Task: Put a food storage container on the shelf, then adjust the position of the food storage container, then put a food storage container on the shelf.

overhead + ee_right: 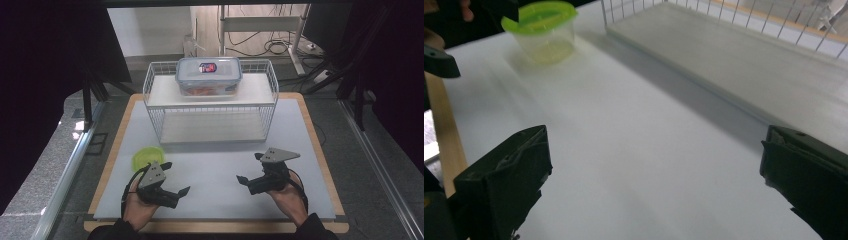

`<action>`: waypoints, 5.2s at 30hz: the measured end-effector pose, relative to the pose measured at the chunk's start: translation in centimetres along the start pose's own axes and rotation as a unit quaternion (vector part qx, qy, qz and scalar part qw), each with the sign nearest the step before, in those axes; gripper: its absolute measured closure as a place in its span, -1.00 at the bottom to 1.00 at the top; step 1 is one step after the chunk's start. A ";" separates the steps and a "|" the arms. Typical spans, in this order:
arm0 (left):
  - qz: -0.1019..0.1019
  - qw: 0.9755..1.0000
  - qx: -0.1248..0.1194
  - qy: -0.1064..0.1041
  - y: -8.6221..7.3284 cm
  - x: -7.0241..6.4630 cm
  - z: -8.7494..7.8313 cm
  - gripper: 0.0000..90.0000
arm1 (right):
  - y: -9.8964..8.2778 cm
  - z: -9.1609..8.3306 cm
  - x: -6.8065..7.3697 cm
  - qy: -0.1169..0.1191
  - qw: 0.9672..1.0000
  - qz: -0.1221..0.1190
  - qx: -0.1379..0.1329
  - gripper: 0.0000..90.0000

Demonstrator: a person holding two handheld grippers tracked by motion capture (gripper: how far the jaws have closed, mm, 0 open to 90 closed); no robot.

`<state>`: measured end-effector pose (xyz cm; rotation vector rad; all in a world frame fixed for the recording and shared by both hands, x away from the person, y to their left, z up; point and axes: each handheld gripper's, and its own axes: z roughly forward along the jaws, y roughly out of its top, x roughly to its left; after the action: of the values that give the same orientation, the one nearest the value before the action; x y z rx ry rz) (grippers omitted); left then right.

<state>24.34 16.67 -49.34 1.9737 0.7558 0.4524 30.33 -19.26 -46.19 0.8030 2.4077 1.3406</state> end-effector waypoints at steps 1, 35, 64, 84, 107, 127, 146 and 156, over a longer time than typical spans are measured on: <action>0.000 1.000 0.005 -0.001 -0.2 -0.1 0.1 -0.94 | -0.4 0.1 0.1 -0.001 1.000 0.000 0.005 -1.00; -0.132 0.982 0.008 0.135 -1.9 10.8 -6.2 1.00 | -3.1 1.7 -0.3 -0.011 0.998 0.016 0.056 -0.98; -0.191 0.971 0.066 0.131 -4.4 13.0 -2.7 0.99 | -3.4 2.3 -0.2 -0.008 0.997 0.014 0.082 -0.96; -0.147 0.984 0.079 0.054 -1.3 8.4 1.7 0.99 | -3.7 2.3 -0.8 -0.006 0.995 0.037 0.088 -0.95; -0.118 0.988 0.097 -0.014 -0.1 3.8 3.2 0.99 | -3.7 2.0 -1.0 -0.012 0.995 0.034 0.093 -0.95; -0.073 0.990 0.115 -0.021 0.5 1.8 4.2 0.92 | -3.7 1.9 -1.2 -0.019 0.994 0.035 0.097 -0.93; -0.053 0.995 0.077 0.041 -1.7 2.6 -0.2 -0.44 | -3.6 1.6 -1.2 -0.016 0.995 0.041 0.086 -0.93; -0.046 0.996 0.066 0.037 -2.5 2.1 -1.1 -0.85 | -3.5 1.9 -1.3 0.011 0.992 0.077 0.100 -1.00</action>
<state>24.42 19.66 -51.03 2.0431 0.9411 0.4320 31.12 -20.15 -50.18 1.0493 2.5736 1.1766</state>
